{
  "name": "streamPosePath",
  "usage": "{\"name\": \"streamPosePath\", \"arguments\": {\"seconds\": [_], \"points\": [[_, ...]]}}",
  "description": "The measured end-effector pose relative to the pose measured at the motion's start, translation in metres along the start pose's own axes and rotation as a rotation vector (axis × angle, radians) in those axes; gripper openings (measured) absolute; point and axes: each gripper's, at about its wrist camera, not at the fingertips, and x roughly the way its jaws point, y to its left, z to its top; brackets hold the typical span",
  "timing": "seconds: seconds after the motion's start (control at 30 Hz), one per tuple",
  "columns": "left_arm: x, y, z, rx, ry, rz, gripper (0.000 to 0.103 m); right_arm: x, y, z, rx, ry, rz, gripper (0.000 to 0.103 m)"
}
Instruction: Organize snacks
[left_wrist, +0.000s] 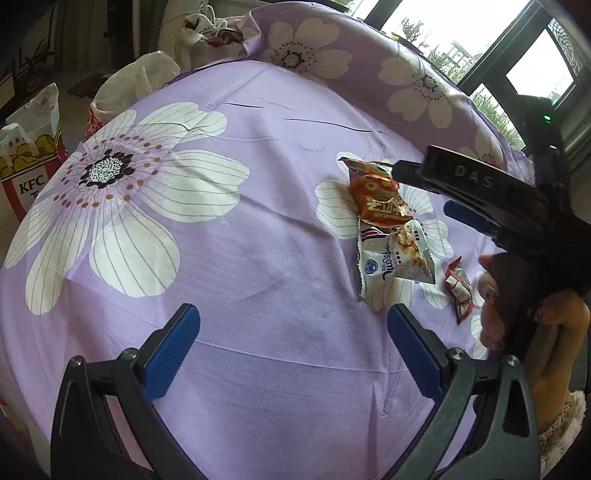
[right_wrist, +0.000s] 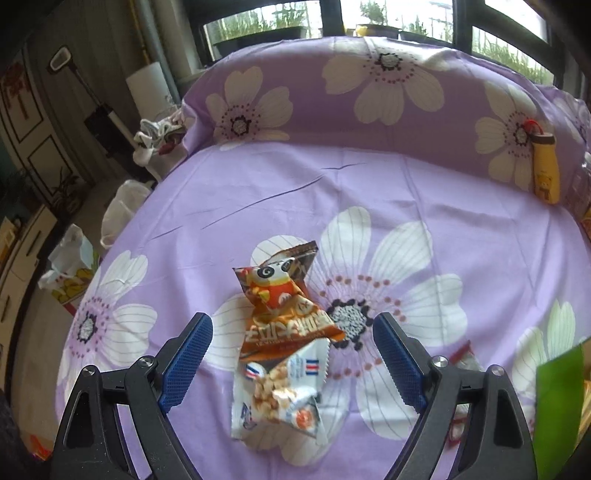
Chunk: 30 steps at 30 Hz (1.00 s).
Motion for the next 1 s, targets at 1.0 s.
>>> {"name": "streamPosePath", "arguments": {"seconds": [1.0], "points": [[0.008,-0.009,-0.006,0.041,0.023,0.024,0.102,-0.073,-0.038,-0.031,0.060,-0.017,0.063,0.054]]}}
